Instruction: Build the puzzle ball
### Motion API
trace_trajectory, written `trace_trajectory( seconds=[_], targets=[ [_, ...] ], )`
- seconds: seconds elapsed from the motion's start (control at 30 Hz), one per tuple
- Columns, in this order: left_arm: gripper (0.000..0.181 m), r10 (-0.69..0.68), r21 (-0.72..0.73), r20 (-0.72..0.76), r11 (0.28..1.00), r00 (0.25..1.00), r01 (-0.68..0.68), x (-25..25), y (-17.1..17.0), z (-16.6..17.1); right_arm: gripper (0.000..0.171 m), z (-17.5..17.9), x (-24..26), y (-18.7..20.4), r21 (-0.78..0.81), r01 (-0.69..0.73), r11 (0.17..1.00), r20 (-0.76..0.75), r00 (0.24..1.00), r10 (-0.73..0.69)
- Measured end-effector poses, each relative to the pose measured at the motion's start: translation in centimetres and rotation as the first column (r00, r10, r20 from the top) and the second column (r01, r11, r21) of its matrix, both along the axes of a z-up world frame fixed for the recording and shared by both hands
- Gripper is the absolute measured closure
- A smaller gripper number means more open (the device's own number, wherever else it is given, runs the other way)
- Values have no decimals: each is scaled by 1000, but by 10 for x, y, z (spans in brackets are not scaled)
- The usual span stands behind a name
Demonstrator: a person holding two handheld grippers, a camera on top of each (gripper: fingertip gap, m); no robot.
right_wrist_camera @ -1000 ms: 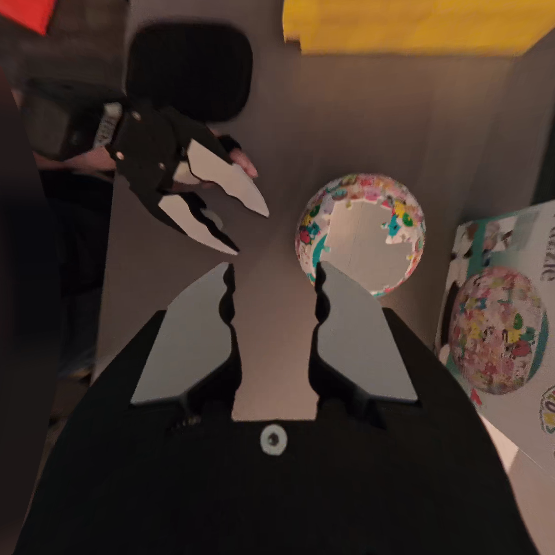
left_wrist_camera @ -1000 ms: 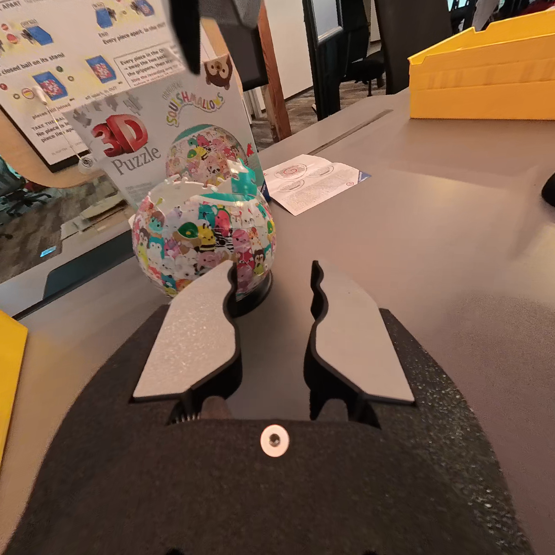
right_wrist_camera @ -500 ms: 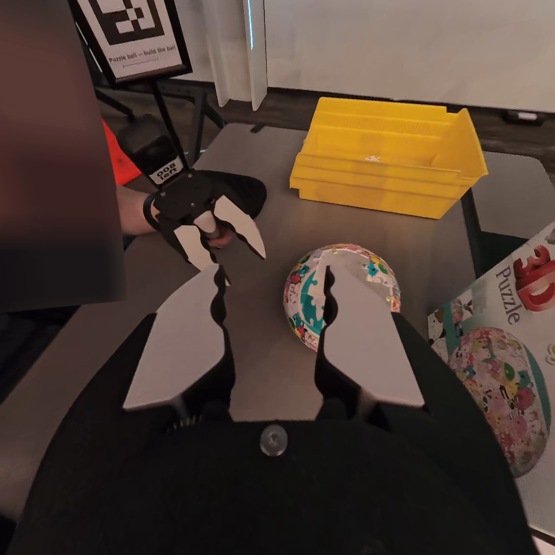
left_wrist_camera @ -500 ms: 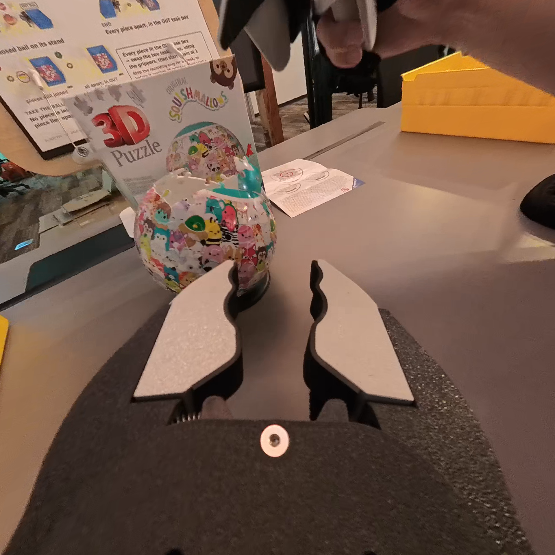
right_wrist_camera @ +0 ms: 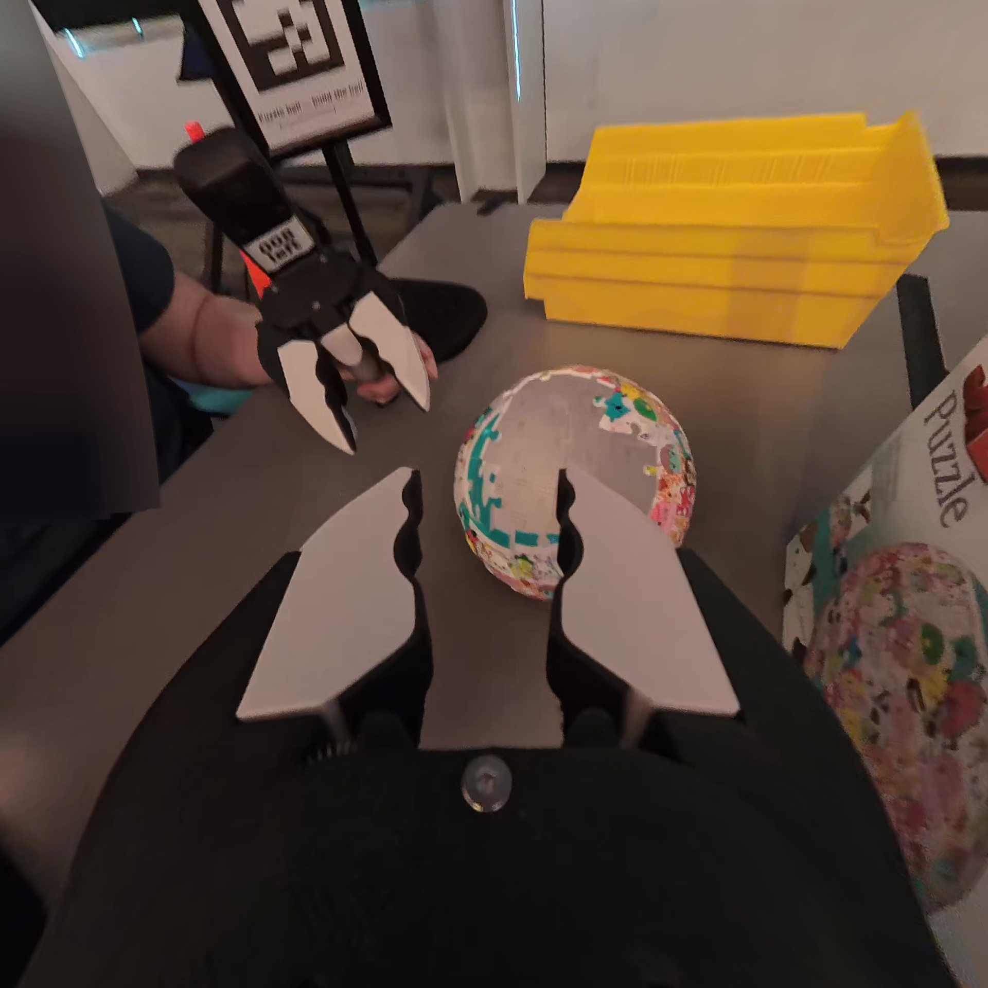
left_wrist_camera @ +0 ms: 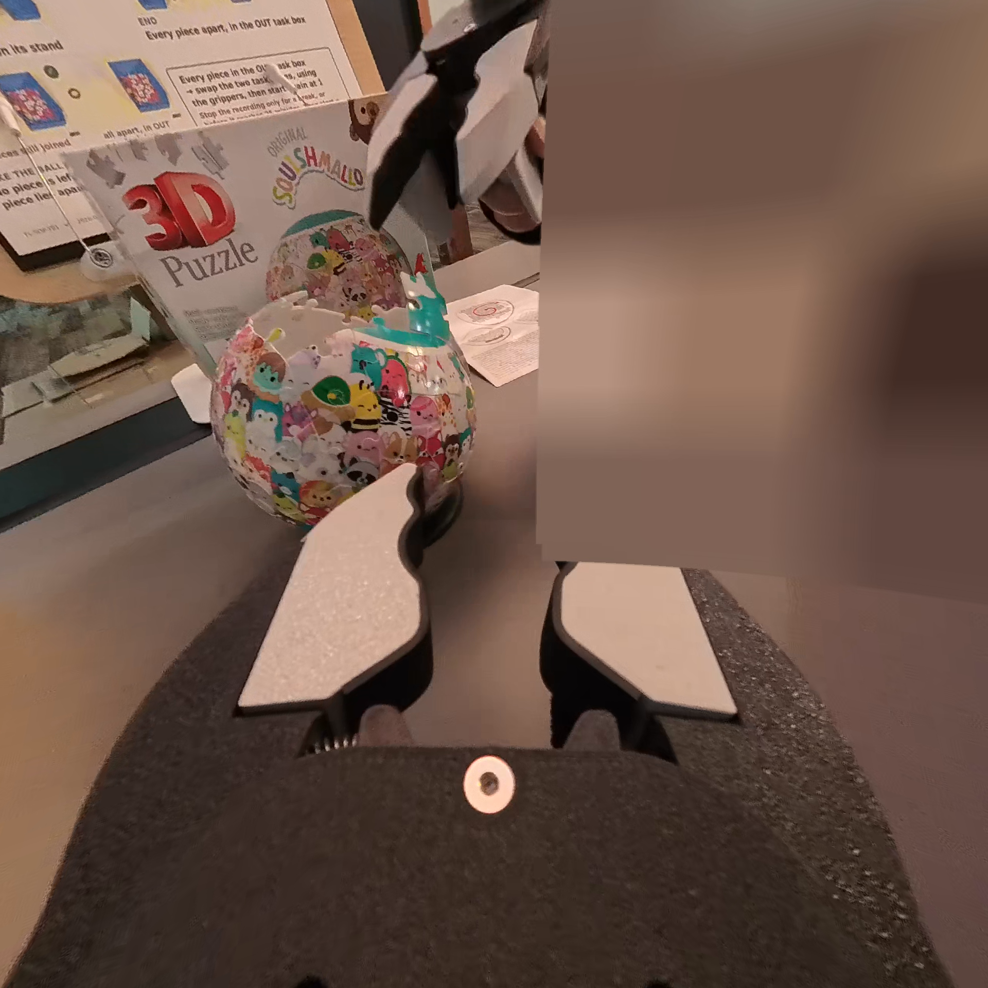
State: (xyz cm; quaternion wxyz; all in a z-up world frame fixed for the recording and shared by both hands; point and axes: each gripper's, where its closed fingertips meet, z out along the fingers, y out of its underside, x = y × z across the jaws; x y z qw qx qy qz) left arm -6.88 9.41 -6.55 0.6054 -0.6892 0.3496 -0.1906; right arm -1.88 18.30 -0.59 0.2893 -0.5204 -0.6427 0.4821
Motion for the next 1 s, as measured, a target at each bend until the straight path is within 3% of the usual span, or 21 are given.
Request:
trace_trajectory(
  seconds=[0.03,0.2,0.3,0.4,0.5,0.6,0.67,0.8,1.0],
  targets=[
    [136,6,6,-1,1000,1000,-6,-1,1,0,121,-3,0,3,18,14,1000,28,1000,-14],
    [136,44,-24,29,999,999,-43,-7,11,16,123,-15,7,16,11,147,989,-2,989,-147],
    [136,49,-16,-24,999,999,-49,-6,17,40,123,-16,14,16,-77,161,984,8,987,-161],
    [136,42,-28,-93,999,995,-45,-4,24,64,127,-16,19,13,-51,227,972,-60,971,-230],
    [137,40,-44,-161,998,986,-47,-4,36,79,153,-34,28,7,37,318,947,-102,944,-313],
    [137,35,-66,-191,997,981,-48,-2,47,89,163,-37,36,2,74,370,926,-153,922,-356],
    [138,33,-78,-201,996,979,-50,0,54,94,171,-38,34,-4,97,382,919,-189,914,-360],
    [138,31,-100,-245,993,969,-57,3,63,93,171,-68,18,-9,149,359,922,-93,933,-348],
    [138,18,-124,-279,991,960,-55,7,68,91,171,-74,11,-7,223,399,889,-126,917,-379]
  ],
)
